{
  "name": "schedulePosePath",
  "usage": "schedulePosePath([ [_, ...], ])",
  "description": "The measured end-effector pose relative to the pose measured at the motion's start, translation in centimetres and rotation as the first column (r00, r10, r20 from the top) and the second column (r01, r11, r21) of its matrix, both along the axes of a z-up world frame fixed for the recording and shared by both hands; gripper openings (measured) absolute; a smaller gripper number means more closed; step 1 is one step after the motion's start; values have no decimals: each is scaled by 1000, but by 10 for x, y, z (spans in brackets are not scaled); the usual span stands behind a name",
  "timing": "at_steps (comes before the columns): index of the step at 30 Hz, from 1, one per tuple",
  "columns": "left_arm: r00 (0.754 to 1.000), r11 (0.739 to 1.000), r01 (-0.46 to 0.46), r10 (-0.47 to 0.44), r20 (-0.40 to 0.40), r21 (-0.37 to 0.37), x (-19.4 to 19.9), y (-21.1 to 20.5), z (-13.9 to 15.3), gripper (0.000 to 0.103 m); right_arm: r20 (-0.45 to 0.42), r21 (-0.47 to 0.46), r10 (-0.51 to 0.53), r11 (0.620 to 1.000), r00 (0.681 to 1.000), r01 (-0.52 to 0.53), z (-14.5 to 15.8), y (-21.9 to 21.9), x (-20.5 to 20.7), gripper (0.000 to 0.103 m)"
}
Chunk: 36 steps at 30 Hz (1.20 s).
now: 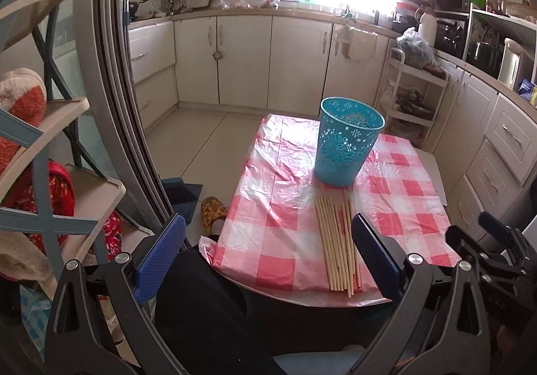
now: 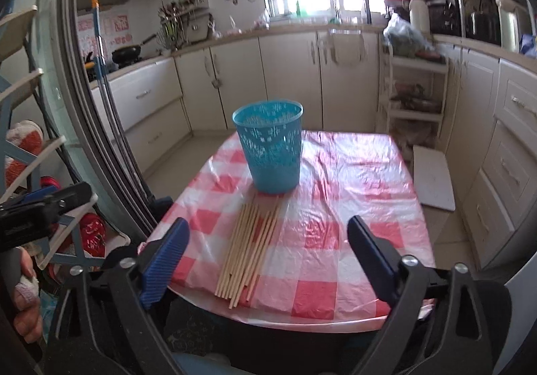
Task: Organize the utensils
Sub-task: 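Grasp one wooden chopstick with the left tool and lift it upright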
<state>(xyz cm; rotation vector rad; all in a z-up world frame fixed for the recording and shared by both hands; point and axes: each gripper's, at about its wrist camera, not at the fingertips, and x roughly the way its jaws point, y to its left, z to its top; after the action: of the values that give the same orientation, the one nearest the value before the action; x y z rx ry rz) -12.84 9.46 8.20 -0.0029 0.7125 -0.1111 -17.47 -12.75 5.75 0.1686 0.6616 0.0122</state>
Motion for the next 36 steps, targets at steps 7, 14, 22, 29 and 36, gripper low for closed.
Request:
schedulePosePath([
  [7,995,1000,13,-12,-98,12,64,-15,-46,95,-238,83,48,996,970,-29,-87,-11,93,30],
  [14,976,1000,28,-28,-217,-2,114,-35,-98,95,-333,129,69,991,940,-27,-128,-5,148,18],
  [22,958,999,47,-40,-284,17,151,-54,-135,95,-335,39,82,997,939,-73,-132,-14,167,8],
  [29,931,996,80,-62,-361,34,185,-79,-173,88,-352,-41,162,981,922,-188,-129,-26,166,7],
  [36,923,994,87,-55,-381,69,199,-91,-194,76,-326,45,178,984,928,-173,-132,-36,172,5],
])
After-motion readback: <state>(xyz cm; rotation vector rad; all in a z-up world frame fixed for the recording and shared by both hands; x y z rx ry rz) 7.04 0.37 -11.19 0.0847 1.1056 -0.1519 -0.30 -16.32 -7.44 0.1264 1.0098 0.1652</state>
